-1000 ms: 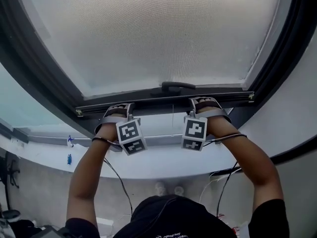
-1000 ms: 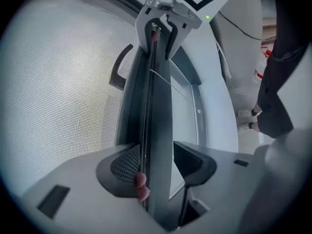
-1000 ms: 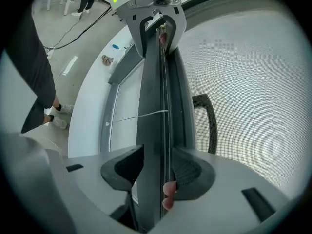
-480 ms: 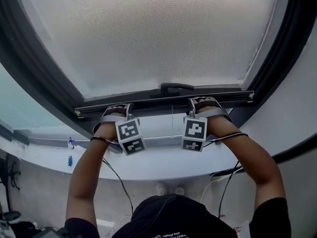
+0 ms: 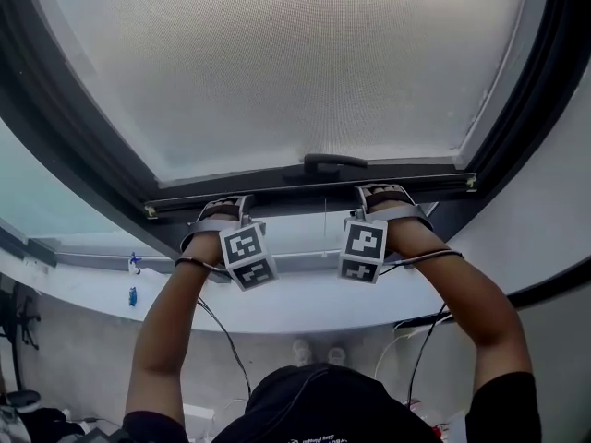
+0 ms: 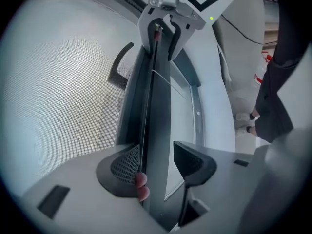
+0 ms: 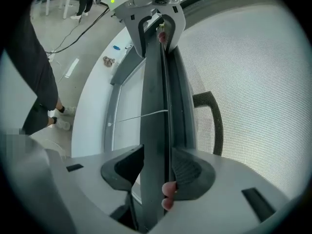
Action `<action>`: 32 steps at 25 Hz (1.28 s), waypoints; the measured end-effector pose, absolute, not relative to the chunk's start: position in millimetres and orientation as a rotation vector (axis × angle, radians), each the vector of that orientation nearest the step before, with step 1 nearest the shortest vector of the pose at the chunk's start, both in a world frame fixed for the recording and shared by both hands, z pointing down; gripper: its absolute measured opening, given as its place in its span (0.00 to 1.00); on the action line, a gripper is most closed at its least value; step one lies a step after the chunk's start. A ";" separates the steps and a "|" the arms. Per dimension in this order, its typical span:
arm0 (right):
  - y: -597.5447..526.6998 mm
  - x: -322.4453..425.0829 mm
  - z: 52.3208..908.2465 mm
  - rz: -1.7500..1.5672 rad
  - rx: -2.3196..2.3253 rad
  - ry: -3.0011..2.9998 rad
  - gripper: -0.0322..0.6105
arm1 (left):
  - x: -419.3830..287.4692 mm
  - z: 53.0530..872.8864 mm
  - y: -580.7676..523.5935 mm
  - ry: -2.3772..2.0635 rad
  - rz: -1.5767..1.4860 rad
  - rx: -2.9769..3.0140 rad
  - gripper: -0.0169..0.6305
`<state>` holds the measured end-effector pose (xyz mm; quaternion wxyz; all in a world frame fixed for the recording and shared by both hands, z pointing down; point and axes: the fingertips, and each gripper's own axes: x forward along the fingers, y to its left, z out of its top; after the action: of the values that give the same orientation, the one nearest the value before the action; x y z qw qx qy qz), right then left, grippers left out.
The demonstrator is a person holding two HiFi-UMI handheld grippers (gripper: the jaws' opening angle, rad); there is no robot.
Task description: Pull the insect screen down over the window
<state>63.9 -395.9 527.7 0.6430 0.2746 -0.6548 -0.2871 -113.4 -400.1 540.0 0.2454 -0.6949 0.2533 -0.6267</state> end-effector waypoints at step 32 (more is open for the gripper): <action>-409.3 63.4 524.8 -0.726 0.677 -1.493 0.21 | -102.1 522.0 -415.5 0.849 -1.543 -1.932 0.19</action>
<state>63.4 -409.3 524.8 0.6244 0.2949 -0.6504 -0.3164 -102.1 -415.5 522.0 0.2608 -0.7134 0.3134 -0.5700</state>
